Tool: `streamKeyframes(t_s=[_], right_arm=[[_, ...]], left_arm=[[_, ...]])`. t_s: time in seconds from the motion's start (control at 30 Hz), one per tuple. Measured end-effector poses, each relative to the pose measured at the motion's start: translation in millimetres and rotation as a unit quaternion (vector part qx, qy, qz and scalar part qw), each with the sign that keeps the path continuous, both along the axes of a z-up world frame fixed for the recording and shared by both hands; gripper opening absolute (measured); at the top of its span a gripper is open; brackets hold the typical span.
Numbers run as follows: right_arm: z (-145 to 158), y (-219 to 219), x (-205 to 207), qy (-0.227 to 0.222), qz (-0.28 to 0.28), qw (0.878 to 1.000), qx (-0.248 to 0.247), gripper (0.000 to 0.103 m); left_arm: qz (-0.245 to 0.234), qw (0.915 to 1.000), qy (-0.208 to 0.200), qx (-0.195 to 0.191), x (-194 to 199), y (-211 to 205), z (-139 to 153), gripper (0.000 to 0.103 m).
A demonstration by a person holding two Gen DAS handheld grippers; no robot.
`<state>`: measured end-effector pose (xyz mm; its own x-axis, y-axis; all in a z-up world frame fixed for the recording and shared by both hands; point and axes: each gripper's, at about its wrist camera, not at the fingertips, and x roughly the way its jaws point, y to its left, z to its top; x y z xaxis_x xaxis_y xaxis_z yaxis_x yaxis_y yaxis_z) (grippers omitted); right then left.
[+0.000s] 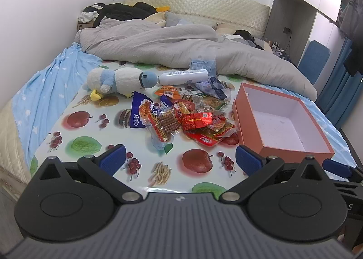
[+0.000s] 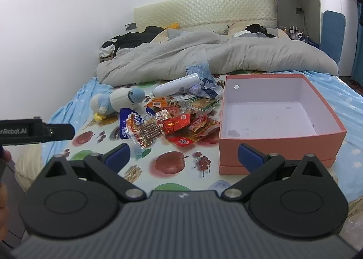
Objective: Organize snacks
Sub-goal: 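Move both tools toward the snack pile beside the pink box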
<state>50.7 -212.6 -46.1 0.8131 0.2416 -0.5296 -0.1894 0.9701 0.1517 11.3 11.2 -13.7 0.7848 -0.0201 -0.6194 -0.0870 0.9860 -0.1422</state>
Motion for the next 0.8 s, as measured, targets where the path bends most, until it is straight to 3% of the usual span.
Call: streamKeyframes(t_s=[0.8], right_arm=[[-0.6, -0.1, 1.3, 0.003, 0.009, 1.000, -0.006, 0.103]], left_arm=[[-0.014, 0.9998, -0.001, 0.015, 3.2, -5.6, 1.5, 0.103]])
